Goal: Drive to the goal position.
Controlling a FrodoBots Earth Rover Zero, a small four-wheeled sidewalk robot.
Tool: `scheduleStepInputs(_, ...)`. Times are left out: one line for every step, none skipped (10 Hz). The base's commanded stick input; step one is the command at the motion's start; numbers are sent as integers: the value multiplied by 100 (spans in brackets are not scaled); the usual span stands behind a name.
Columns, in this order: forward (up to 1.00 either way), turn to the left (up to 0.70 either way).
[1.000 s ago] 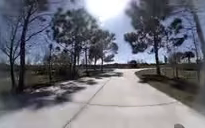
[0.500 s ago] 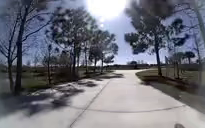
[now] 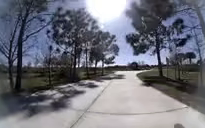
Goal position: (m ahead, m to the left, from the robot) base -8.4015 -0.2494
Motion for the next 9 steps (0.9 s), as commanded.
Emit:
scheduleStepInputs(0, 85)
scheduleStepInputs(0, 85)
scheduleStepInputs(0, 85)
scheduleStepInputs(0, 85)
scheduleStepInputs(0, 85)
scheduleStepInputs(0, 85)
scheduleStepInputs(0, 85)
scheduleStepInputs(0, 85)
scheduleStepInputs(0, 85)
